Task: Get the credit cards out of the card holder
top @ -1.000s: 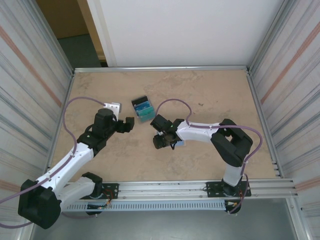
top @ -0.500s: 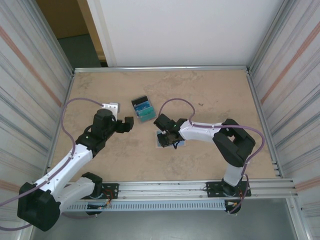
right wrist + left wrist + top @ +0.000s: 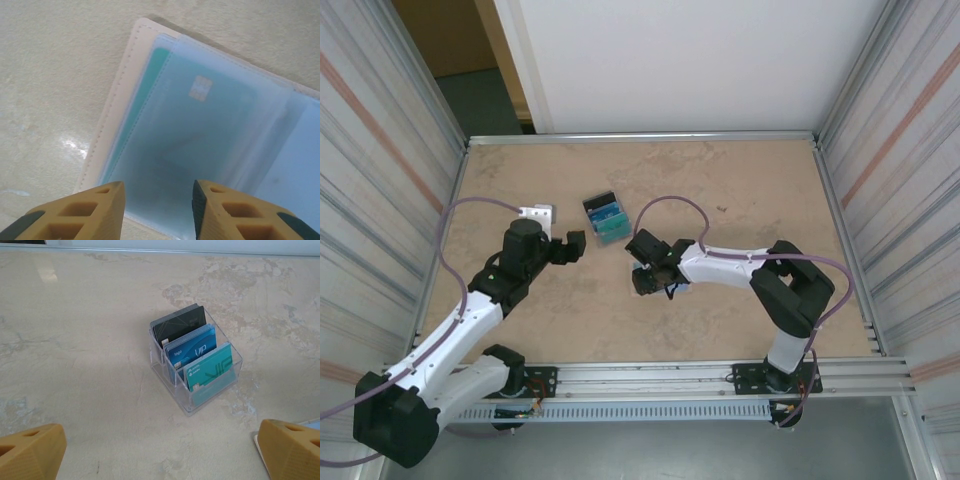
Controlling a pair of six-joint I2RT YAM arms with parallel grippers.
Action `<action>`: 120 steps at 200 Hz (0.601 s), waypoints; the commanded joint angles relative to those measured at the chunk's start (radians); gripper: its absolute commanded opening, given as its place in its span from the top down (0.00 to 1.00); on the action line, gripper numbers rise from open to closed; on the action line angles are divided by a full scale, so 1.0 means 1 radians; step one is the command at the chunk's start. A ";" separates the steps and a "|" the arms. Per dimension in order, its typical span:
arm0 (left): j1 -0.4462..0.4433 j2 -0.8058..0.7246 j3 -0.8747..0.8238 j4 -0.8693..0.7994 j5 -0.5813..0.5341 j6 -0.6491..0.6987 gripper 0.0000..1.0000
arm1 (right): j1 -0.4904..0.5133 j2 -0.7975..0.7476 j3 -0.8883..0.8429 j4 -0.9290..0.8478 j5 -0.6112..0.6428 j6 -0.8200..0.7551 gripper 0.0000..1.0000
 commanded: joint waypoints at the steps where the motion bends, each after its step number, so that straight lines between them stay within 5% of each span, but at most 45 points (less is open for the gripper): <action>1: -0.004 -0.001 0.004 0.027 0.009 0.004 0.01 | 0.009 0.016 0.049 -0.018 0.020 -0.031 0.60; 120: -0.007 0.023 0.013 0.033 0.027 0.008 0.01 | 0.005 0.093 0.022 -0.027 0.007 -0.008 0.54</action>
